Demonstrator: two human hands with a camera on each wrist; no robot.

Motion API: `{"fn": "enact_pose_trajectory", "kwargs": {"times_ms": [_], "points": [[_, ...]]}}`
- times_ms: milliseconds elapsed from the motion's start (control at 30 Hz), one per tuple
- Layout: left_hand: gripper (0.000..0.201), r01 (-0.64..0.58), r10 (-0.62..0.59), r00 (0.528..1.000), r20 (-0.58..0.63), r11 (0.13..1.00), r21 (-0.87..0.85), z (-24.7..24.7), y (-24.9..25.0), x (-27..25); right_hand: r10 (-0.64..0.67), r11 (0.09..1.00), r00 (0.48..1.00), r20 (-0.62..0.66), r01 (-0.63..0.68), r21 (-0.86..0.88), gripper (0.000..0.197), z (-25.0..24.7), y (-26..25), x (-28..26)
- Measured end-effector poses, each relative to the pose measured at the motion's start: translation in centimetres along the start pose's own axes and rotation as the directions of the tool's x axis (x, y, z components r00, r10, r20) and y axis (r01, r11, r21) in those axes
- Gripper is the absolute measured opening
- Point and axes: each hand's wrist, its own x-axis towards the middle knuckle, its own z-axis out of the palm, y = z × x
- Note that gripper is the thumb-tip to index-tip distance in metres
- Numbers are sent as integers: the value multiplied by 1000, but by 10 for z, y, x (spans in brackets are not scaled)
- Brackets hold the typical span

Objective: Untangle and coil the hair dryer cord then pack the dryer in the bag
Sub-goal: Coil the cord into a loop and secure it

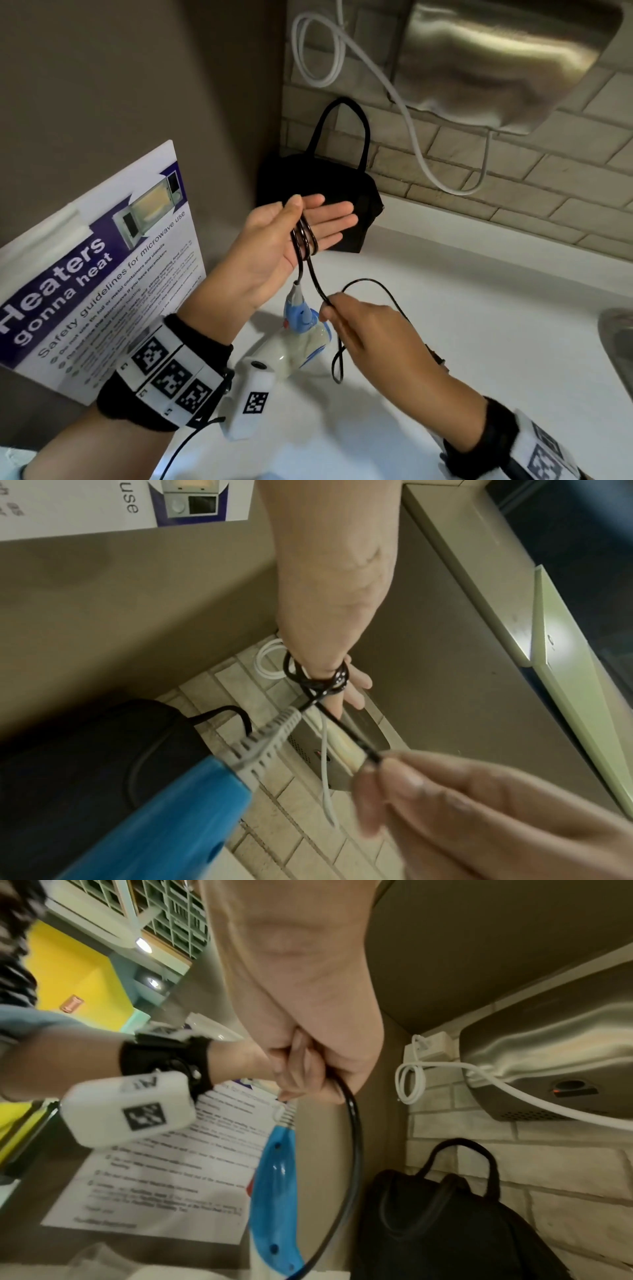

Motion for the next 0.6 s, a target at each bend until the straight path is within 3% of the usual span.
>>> {"fn": "enact_pose_trajectory", "kwargs": {"times_ms": [167, 300, 400, 467, 600], "points": [[32, -51, 59, 996, -74, 994, 99, -1, 0, 4, -17, 999, 998, -63, 15, -28, 34, -26, -17, -19], [34, -42, 56, 992, -113, 991, 126, 12, -7, 5, -72, 996, 993, -98, 65, -66, 9, -35, -27, -16], [34, -39, 65, 990, -123, 979, 202, 19, -13, 4, -66, 994, 995, -69, 60, -89, 17, -36, -33, -10], [35, -23, 51, 992, -117, 972, 232, 20, -14, 2, -68, 996, 996, -52, 65, -61, 14, -44, -35, -6], [38, -23, 35, 991, -129, 996, 87, 15, -9, 4, -59, 998, 993, -98, 55, -43, 16, -59, -29, 5]]}}
